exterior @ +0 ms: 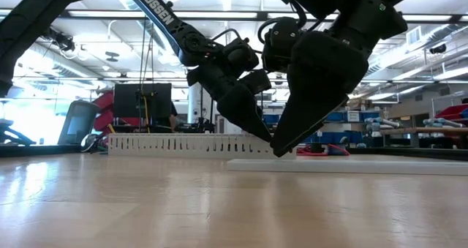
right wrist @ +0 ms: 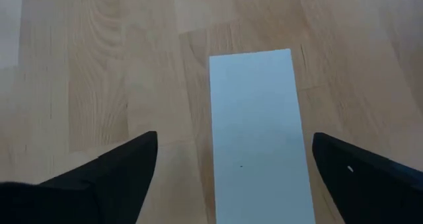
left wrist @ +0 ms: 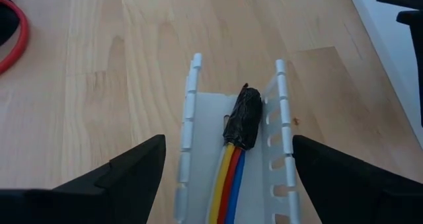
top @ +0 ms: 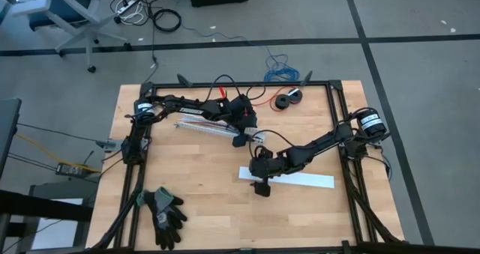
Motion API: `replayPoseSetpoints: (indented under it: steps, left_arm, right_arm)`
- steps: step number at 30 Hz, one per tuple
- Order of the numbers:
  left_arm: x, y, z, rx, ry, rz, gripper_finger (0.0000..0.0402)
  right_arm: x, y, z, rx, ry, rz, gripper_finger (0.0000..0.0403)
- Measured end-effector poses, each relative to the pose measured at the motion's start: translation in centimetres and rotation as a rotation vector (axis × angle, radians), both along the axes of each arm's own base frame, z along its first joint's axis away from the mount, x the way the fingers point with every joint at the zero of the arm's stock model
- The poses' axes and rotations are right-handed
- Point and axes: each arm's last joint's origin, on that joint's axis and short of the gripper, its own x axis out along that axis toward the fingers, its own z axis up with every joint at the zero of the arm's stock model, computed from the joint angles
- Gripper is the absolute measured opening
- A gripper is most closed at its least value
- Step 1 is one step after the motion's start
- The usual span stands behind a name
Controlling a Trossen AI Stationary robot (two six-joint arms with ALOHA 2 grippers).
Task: Ziptie cables
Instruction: Close the white cable duct cover
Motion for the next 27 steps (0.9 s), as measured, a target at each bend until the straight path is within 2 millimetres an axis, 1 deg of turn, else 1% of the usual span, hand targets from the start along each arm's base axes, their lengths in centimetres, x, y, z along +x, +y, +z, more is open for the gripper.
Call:
replayPoseSetpoints:
  steps: [4, 7, 11, 21, 24, 27]
  left_arm:
    - [0.0, 0.0, 0.0, 0.000, 0.000, 0.000, 0.0339]
    - [0.0, 0.0, 0.0, 0.000, 0.000, 0.000, 0.0339]
    - [0.0, 0.0, 0.0, -0.001, 0.000, 0.000, 0.0339]
    - [0.0, 0.0, 0.0, 0.005, -0.004, 0.004, 0.0339]
    - [0.0, 0.0, 0.0, 0.006, -0.002, 0.006, 0.0339]
    - [0.0, 0.0, 0.0, 0.007, -0.002, 0.006, 0.0339]
  right_arm:
    - [0.0, -0.1, 0.0, -0.030, -0.005, 0.008, 0.0374]
    - [0.0, -0.2, 0.0, -0.060, -0.014, -0.023, 0.0373]
    - [0.0, -0.2, 0.0, -0.082, -0.014, -0.008, 0.0373]
    - [0.6, 0.0, -2.4, -0.099, 0.020, 0.006, 0.0371]
    - [0.6, 0.0, -2.5, -0.102, 0.024, 0.004, 0.0370]
    - [0.6, 0.0, -2.6, -0.114, 0.031, 0.014, 0.0357]
